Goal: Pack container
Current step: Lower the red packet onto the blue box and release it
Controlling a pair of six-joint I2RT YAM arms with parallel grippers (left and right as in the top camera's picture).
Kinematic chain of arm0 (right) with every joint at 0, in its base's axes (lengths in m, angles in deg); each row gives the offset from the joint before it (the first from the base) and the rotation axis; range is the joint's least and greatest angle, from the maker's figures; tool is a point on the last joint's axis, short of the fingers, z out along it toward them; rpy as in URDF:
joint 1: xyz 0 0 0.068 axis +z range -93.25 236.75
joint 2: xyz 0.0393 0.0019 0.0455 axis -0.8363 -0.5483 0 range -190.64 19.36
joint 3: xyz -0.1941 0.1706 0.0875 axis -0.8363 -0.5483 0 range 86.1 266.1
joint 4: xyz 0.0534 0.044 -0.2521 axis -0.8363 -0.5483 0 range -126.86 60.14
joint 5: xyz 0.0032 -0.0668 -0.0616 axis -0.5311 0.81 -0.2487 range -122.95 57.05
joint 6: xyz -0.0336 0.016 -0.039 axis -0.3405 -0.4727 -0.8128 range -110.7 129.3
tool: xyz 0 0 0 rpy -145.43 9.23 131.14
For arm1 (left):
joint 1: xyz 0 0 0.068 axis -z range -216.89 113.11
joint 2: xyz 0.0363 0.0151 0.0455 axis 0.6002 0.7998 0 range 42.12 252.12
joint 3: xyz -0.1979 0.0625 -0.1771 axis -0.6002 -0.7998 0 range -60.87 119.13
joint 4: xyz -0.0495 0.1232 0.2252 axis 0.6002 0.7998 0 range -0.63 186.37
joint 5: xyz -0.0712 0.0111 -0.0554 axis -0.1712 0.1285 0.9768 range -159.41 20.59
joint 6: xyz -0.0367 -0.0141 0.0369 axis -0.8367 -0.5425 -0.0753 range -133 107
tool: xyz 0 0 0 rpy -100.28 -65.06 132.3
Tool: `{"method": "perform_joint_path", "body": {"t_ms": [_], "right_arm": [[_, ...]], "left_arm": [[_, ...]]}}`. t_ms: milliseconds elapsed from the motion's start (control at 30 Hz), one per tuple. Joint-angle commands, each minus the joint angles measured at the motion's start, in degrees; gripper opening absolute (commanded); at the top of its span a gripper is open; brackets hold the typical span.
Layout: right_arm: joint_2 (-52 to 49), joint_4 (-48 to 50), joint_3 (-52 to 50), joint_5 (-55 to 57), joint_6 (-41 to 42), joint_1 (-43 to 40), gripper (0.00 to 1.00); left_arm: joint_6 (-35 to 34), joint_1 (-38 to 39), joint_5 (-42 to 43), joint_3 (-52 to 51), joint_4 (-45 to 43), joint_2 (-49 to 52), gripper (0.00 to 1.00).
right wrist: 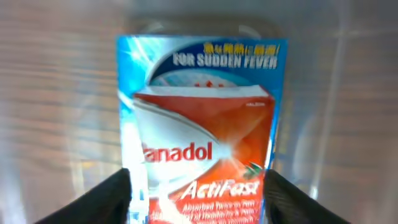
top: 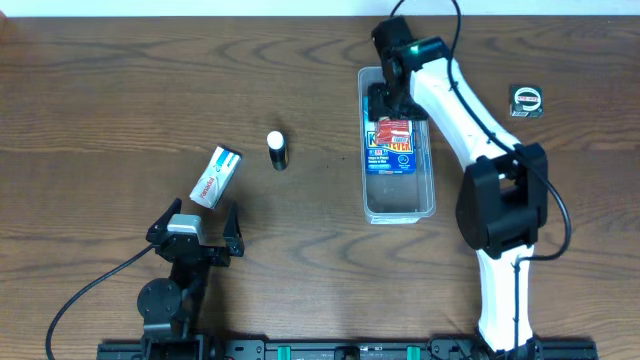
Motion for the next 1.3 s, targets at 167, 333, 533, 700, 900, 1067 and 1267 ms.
{"method": "perform_joint_path", "body": {"t_ms": [167, 333, 533, 700, 900, 1067, 1267], "right_arm": [[5.6, -0.5, 1.9, 0.0, -0.6, 0.0, 0.25], [5.5, 0.4, -0.8, 0.0, -0.6, 0.2, 0.13], [5.2, 1.1, -3.3, 0.0, -0.5, 0.2, 0.01], [5.1, 3.9, -6.9, -1.2, -0.6, 0.2, 0.01], [5.0, 7.8, -10.5, -2.3, -0.6, 0.2, 0.02], [5.0, 8.5, -11.0, -3.7, -0.6, 0.2, 0.02], [4.9, 8.4, -11.0, -3.8, -0.6, 0.2, 0.02]], "left_arm": [[1.0, -0.2, 0.6, -0.9, 2.1, 0.0, 0.98], [1.0, -0.2, 0.6, -0.9, 2.1, 0.0, 0.98], [1.0, -0.2, 0.6, -0.9, 2.1, 0.0, 0.98], [1.0, -0.2, 0.6, -0.9, 2.1, 0.0, 0.98], [1.0, -0.2, 0.6, -0.9, 2.1, 0.0, 0.98], [1.0, -0.2, 0.6, -0.9, 2.1, 0.0, 0.98], [1.0, -0.2, 0.6, -0.9, 2.1, 0.0, 0.98]]}}
